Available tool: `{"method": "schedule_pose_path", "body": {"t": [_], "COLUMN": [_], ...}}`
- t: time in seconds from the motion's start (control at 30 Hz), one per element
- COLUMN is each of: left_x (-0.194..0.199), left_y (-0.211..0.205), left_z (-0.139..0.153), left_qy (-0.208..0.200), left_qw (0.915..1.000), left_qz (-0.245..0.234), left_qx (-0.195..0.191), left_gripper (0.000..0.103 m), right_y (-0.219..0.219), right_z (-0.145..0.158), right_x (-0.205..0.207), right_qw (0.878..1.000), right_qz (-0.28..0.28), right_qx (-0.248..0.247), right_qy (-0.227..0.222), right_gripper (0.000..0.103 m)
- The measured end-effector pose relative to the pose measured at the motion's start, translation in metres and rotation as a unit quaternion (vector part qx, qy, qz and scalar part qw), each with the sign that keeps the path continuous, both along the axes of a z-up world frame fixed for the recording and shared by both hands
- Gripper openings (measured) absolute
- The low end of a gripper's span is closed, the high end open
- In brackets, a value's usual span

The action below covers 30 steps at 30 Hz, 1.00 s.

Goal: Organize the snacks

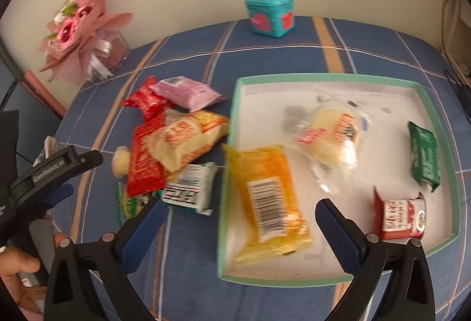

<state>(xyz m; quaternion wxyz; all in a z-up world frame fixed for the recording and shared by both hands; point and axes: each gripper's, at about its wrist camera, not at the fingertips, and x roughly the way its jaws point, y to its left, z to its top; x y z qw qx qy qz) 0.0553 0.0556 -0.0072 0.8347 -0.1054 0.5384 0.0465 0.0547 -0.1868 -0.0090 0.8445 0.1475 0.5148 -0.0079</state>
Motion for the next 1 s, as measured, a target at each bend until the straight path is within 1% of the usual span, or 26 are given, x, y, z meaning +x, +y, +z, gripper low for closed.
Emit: {"method": "schedule_pose_path", "body": {"t": [0.17,0.3,0.37,0.47,0.57,0.63,0.73,0.83,1.0], "left_x": [0.000,0.001,0.002,0.006,0.011,0.013,0.019,0.025,0.037], "left_y": [0.013,0.015,0.014,0.009,0.004,0.002,-0.003,-0.007,-0.012], "left_z": [-0.005,-0.012,-0.014,-0.017,-0.017,-0.017,-0.018,-0.020,-0.026], "left_qy": [0.013,0.026,0.031,0.034,0.032,0.031,0.030,0.030,0.033], "left_qw": [0.9995,0.9990,0.9987,0.9982,0.9977,0.9976,0.9977,0.9974,0.9964], "left_qz": [0.017,0.017,0.011,0.003,-0.006,-0.011,-0.020,-0.029,-0.035], "left_qx": [-0.023,-0.033,-0.040,-0.048,-0.059,-0.060,-0.057,-0.058,-0.069], "left_gripper": [0.101,0.101,0.101,0.101,0.101,0.101,0.101,0.099,0.097], "right_y": [0.025,0.040,0.046,0.051,0.052,0.051,0.048,0.043,0.030], "right_z": [0.001,0.000,-0.002,-0.007,-0.013,-0.017,-0.018,-0.011,-0.007], "right_x": [0.008,0.015,0.019,0.025,0.031,0.035,0.039,0.043,0.053], "right_qw": [1.000,0.999,0.999,0.999,0.999,0.999,0.999,0.999,0.998], "right_qz": [0.023,0.033,0.038,0.043,0.040,0.039,0.031,0.026,-0.005], "right_qx": [0.011,0.005,0.006,0.005,0.008,0.015,0.022,0.032,0.055], "right_qy": [-0.008,-0.012,-0.009,-0.001,0.006,0.011,0.007,-0.008,-0.019], "right_gripper": [0.103,0.103,0.101,0.095,0.089,0.083,0.082,0.082,0.082]}}
